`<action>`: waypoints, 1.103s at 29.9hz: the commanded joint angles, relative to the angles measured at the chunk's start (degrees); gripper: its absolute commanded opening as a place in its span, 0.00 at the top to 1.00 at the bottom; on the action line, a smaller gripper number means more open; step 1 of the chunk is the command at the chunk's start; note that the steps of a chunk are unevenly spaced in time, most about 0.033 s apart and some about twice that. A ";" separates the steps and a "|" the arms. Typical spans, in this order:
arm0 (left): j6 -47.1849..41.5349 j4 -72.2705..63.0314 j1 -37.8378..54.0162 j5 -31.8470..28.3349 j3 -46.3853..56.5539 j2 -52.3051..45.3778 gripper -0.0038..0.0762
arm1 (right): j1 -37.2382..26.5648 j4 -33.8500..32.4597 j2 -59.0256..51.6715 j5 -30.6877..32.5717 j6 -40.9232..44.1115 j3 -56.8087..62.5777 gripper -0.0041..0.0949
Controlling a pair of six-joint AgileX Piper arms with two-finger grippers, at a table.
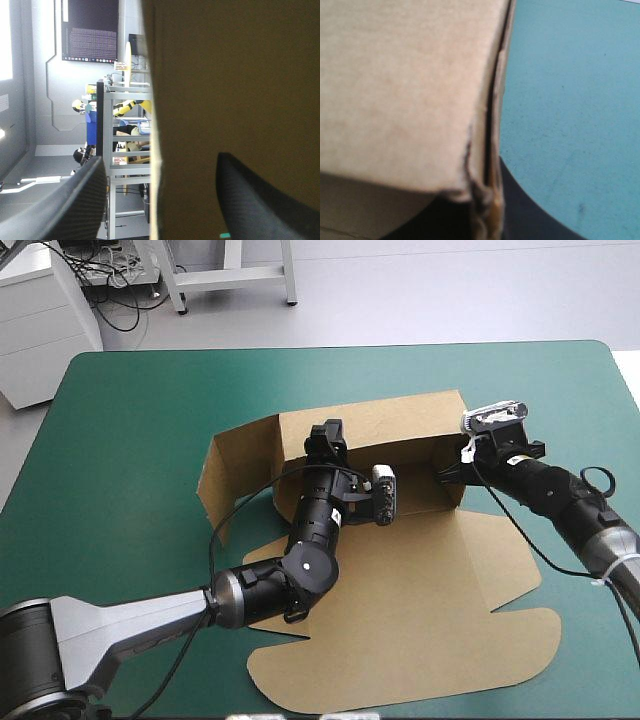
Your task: Fold the box
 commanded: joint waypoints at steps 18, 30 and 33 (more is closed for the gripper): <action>3.62 1.26 -7.15 19.36 -1.57 -2.85 0.73 | 0.03 1.05 5.87 -4.32 0.05 -10.87 0.98; 31.24 -24.36 -3.94 4.12 -6.17 -5.25 0.98 | 0.03 0.81 5.87 -1.98 0.05 -10.87 0.98; 47.23 -44.83 1.52 2.07 -13.75 -5.80 0.98 | 0.03 -0.18 5.87 -0.69 0.05 -10.87 0.98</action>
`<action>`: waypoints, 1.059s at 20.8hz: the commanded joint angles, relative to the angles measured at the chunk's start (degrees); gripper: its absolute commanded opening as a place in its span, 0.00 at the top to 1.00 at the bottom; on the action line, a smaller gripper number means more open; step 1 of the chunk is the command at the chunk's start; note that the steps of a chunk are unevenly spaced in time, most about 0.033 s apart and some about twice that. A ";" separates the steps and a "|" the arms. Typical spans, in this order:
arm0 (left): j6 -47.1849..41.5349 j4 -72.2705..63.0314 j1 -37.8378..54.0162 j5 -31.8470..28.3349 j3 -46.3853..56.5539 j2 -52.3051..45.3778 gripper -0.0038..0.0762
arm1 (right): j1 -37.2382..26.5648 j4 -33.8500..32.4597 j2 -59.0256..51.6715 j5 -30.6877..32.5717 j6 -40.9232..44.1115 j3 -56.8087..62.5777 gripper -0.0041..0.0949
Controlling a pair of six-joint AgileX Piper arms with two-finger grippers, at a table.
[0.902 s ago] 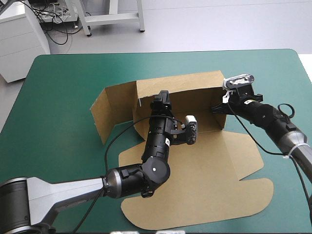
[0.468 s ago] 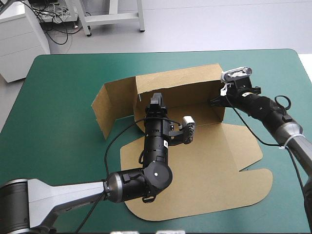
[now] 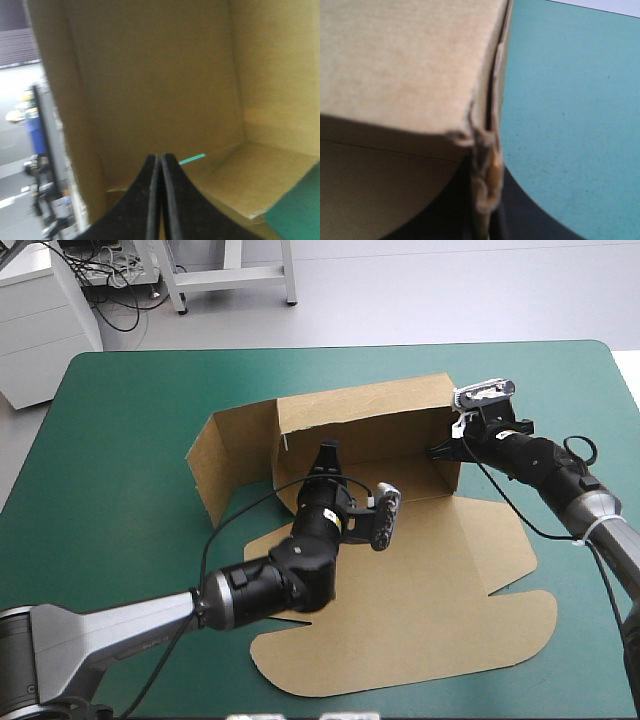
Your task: Fold the box
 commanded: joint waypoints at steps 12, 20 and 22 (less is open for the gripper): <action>22.11 -81.93 61.79 9.41 -33.09 -3.25 0.99 | 0.03 -0.10 -2.11 -1.27 0.04 -2.29 0.98; 23.93 -100.55 89.03 10.78 -12.66 -2.38 0.99 | 0.03 0.02 -2.11 -1.05 0.41 -2.29 0.98; 25.56 -103.78 90.80 8.77 -7.85 -2.38 0.99 | 0.03 0.02 -2.11 -0.91 0.66 -2.29 0.98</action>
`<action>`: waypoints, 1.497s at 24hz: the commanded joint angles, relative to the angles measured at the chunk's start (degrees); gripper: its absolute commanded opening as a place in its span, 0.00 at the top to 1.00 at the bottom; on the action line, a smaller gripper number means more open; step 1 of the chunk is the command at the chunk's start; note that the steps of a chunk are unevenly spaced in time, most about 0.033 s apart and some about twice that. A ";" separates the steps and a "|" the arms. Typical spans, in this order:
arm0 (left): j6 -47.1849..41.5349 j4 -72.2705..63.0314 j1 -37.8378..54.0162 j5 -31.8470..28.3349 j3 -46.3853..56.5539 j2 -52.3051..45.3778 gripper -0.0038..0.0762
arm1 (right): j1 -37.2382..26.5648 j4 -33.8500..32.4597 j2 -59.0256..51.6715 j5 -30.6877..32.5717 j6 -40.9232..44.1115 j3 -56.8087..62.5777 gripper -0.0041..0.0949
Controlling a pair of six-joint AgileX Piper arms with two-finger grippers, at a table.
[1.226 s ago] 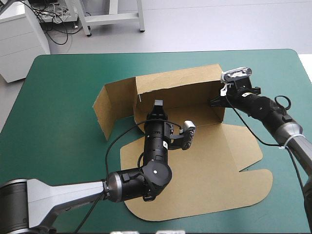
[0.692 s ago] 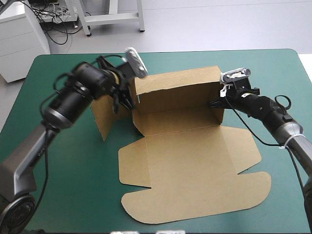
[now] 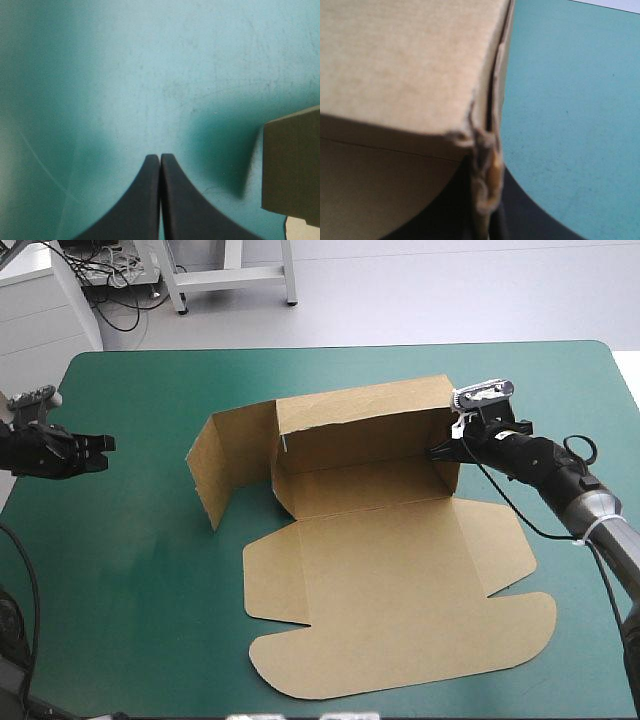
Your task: Fold the box
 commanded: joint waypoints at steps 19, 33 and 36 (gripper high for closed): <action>3.39 -13.80 2.19 -5.61 7.46 -2.08 0.99 | -2.45 -19.91 -2.11 44.86 37.98 -35.04 0.98; 3.39 -14.26 2.19 -5.63 7.46 -2.08 0.99 | 0.95 -19.94 -0.15 56.44 41.26 -23.06 0.98; 3.39 -14.26 2.19 -5.52 7.46 -2.08 0.99 | 0.95 -20.89 1.77 53.81 41.13 -23.95 0.98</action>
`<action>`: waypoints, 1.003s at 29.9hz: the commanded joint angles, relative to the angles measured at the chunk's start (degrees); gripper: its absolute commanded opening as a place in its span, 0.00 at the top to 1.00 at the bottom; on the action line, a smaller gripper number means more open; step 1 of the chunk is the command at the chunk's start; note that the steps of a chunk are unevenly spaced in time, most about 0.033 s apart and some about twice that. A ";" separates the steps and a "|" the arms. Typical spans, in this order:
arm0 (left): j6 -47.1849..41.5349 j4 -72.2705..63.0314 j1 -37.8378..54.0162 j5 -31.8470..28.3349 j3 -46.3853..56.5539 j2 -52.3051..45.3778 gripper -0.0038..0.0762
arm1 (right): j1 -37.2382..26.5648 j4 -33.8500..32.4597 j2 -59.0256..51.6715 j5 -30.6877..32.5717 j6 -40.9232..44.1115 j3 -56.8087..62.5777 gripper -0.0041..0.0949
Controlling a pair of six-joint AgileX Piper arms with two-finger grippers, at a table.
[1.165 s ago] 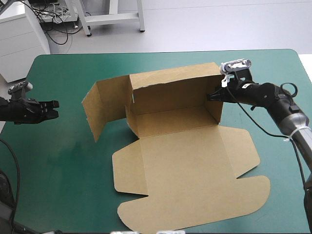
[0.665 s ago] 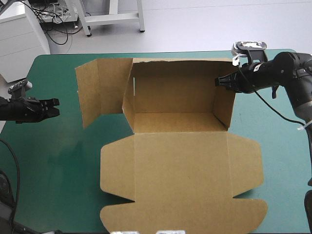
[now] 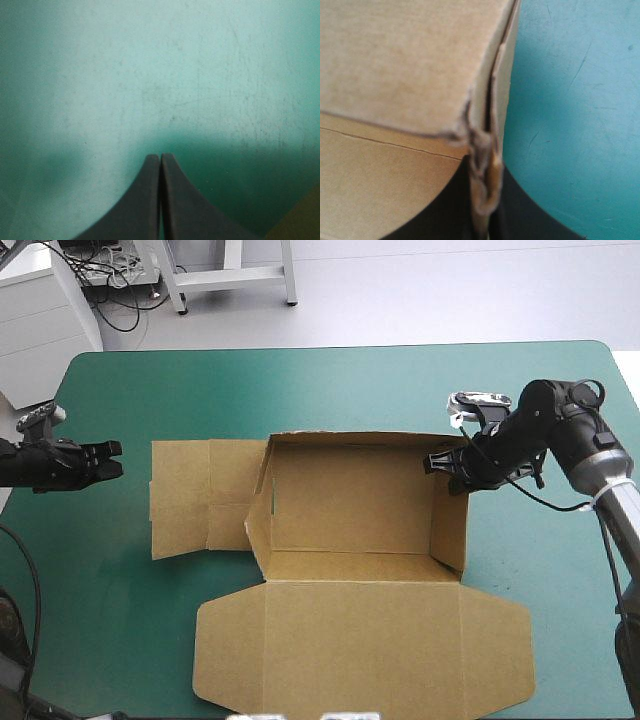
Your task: Fold the box
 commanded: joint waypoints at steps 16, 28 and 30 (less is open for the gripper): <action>-0.40 -2.92 -0.02 0.09 -1.42 -2.44 0.99 | -0.02 -4.42 11.61 -5.13 -6.63 -12.02 0.98; -0.40 -2.31 -0.02 -0.92 -1.42 -2.44 0.99 | -0.02 -6.51 18.41 0.85 -8.41 -23.08 0.93; -0.40 -2.18 -0.02 -0.92 -1.42 -2.44 0.99 | -0.02 -6.51 18.48 0.85 -7.70 -23.23 0.87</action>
